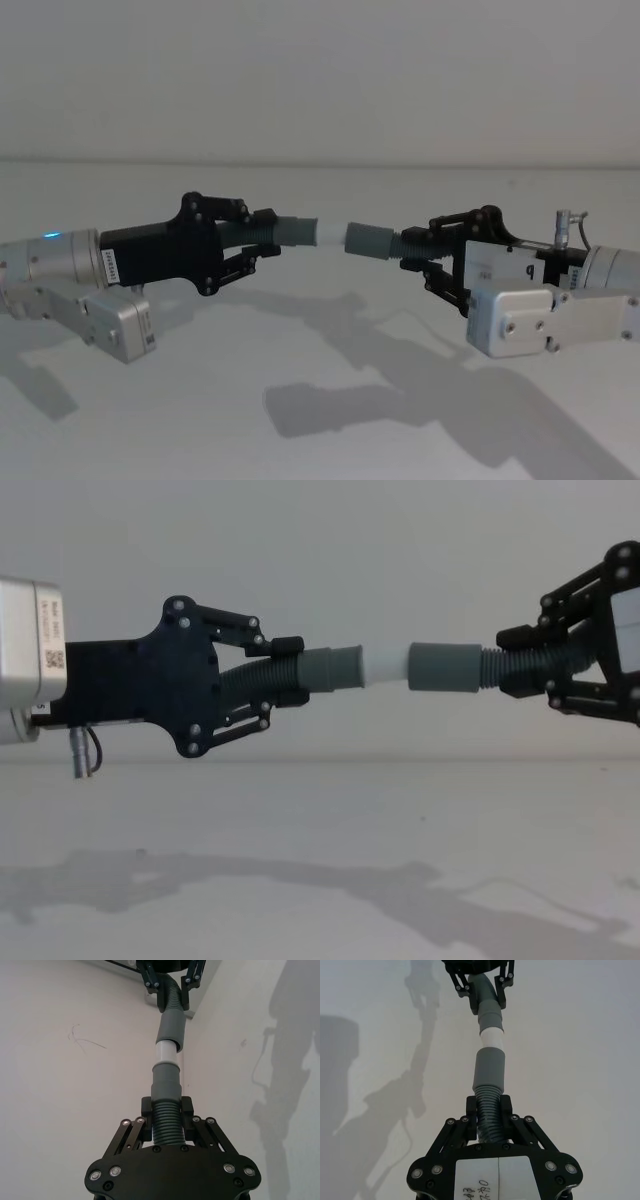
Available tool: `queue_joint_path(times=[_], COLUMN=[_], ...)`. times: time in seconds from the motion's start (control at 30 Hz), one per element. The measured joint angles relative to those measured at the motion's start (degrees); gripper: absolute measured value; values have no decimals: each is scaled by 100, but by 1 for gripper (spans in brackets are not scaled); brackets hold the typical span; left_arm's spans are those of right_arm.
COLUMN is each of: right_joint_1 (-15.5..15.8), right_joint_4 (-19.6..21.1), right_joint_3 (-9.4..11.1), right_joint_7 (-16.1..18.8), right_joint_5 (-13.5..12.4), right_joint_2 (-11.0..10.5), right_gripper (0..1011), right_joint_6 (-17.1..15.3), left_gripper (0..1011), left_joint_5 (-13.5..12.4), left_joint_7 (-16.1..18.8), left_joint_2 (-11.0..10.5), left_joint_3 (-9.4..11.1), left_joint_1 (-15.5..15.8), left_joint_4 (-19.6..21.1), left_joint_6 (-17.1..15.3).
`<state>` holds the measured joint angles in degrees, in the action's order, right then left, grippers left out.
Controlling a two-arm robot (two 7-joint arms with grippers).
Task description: Use both hands to pick up one end of the pipe from the table, align the ends, and insert them.
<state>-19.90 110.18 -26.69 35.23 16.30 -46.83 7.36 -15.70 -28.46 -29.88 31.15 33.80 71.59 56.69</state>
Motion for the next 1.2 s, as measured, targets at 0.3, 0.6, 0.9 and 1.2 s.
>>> queue_joint_path(times=[0.3, 0.6, 0.9, 1.2], right_joint_1=[-36, -76, -135, -185], right_joint_4=[46, 55, 48, 29], right_joint_3=[-37, -60, -75, -77], right_joint_7=[-2, -2, 2, -2], right_joint_5=[18, 27, 20, 9], right_joint_2=[-21, -17, 13, 29], right_gripper=[262, 262, 262, 262], right_joint_6=[-21, -52, -80, -82], left_gripper=[330, 330, 330, 331], left_joint_5=[0, 0, 0, 0], left_joint_7=[0, 1, 1, 0], left_joint_2=[0, 0, 0, 1], left_joint_3=[0, 0, 0, 2], left_joint_1=[0, 0, 0, 0], left_joint_4=[0, 0, 0, 1], left_joint_6=[0, 0, -1, -1])
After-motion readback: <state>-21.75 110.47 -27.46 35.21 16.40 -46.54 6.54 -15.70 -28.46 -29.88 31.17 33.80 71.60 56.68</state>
